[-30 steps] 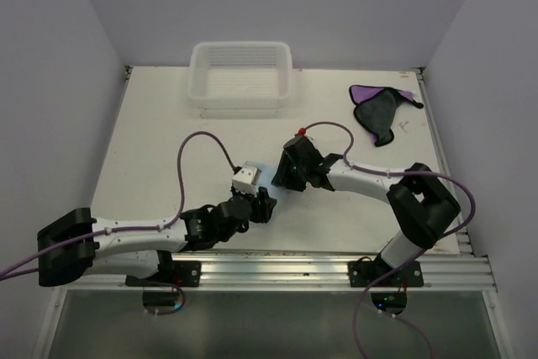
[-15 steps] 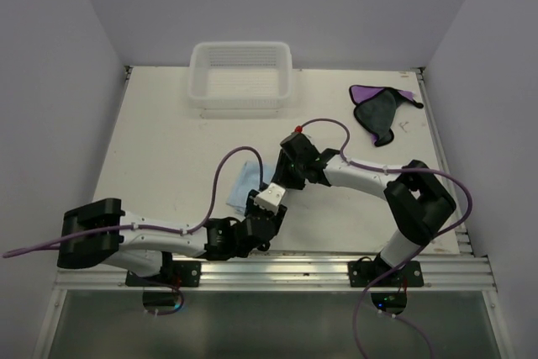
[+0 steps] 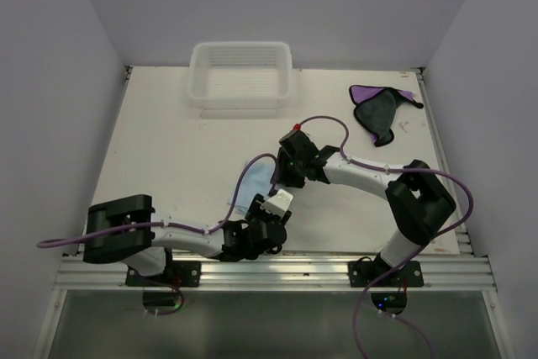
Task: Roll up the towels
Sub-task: Roll the towel
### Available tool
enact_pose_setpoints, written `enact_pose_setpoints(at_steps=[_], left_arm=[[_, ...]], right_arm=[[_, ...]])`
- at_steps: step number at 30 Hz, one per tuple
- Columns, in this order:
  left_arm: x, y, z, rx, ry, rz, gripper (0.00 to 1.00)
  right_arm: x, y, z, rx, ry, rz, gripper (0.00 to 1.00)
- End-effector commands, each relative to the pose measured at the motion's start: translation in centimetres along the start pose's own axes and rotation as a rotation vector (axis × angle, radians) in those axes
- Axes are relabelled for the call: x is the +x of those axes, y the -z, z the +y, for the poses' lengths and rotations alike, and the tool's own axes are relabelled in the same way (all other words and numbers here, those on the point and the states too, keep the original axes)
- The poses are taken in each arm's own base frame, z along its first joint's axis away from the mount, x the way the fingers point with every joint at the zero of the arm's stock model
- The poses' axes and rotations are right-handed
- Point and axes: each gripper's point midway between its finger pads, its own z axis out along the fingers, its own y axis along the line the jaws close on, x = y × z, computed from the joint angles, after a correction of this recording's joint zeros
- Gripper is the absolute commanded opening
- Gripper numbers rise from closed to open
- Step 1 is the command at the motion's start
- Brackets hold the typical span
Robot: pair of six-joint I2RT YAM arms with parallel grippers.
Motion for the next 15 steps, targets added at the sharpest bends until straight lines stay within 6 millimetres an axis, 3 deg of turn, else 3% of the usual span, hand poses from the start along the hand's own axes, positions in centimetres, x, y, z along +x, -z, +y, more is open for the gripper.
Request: enact_pose_setpoints(at_steps=[1,15], left_arm=[[-0.9,-0.4,0.0,-0.053,0.03,-0.032,0.6],[1.8,-1.2,0.8,-0.138,0.041,0.017,0.61]], right_arm=[[-0.7,0.4,1.1,-0.02,0.021,-0.002,0.47],[-0.3,-0.2,0.6,0.004,0.042,0.026,0.5]])
